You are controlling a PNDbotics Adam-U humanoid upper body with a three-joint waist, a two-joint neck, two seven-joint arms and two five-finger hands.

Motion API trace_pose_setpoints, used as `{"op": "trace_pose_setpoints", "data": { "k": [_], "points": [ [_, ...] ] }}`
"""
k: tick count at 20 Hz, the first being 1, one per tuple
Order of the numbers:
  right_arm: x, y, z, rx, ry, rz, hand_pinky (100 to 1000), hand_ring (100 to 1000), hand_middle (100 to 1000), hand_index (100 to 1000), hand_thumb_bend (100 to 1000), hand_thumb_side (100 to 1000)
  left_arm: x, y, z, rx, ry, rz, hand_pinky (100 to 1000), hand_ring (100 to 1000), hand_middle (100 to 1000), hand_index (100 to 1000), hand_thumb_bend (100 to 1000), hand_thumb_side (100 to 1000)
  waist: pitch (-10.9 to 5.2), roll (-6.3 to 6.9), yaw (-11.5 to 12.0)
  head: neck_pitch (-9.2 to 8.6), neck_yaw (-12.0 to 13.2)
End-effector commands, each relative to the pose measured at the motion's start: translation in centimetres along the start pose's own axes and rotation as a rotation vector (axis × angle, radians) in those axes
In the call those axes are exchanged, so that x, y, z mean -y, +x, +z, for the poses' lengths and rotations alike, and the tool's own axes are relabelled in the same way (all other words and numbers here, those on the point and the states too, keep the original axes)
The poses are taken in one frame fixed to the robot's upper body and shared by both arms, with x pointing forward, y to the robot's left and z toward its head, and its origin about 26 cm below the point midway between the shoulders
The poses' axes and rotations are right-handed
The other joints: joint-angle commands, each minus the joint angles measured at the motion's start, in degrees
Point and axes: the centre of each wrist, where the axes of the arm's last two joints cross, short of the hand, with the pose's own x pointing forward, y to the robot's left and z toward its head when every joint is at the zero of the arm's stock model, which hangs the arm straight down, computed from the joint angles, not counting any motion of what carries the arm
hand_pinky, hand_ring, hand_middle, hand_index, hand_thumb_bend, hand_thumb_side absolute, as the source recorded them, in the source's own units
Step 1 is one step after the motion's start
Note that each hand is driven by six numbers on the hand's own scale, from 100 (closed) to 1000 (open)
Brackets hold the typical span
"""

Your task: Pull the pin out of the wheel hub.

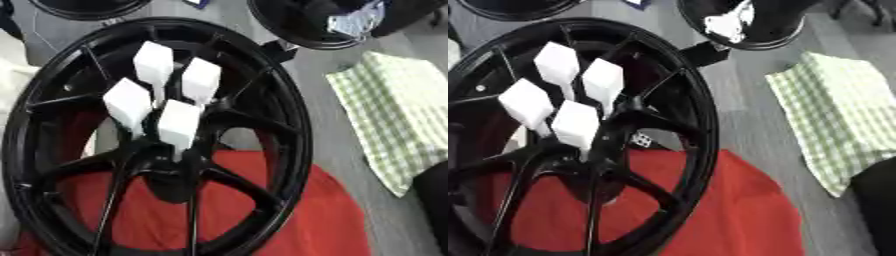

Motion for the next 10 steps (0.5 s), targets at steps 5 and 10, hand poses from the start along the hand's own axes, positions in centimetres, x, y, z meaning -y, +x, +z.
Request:
{"op": "trace_pose_setpoints", "data": {
  "k": [5,10],
  "points": [
    [1.1,-0.1,-1.7,0.036,0.114,0.036,905,854,789,836,100,351,-0.9,1.3,-0.7,0.052,0.013,-0.025,738,784,788,812,312,929,-0.73,0.23,0.6,-1.38,-0.1],
    [1.1,-0.1,-2.9,0.079,0.170,0.031,910,866,803,851,100,327,-1.0,1.2,-0.7,0.047,0.016,-0.021,739,784,788,812,309,929,-0.79,0.14,0.9,-1.35,-0.2]
  ]
}}
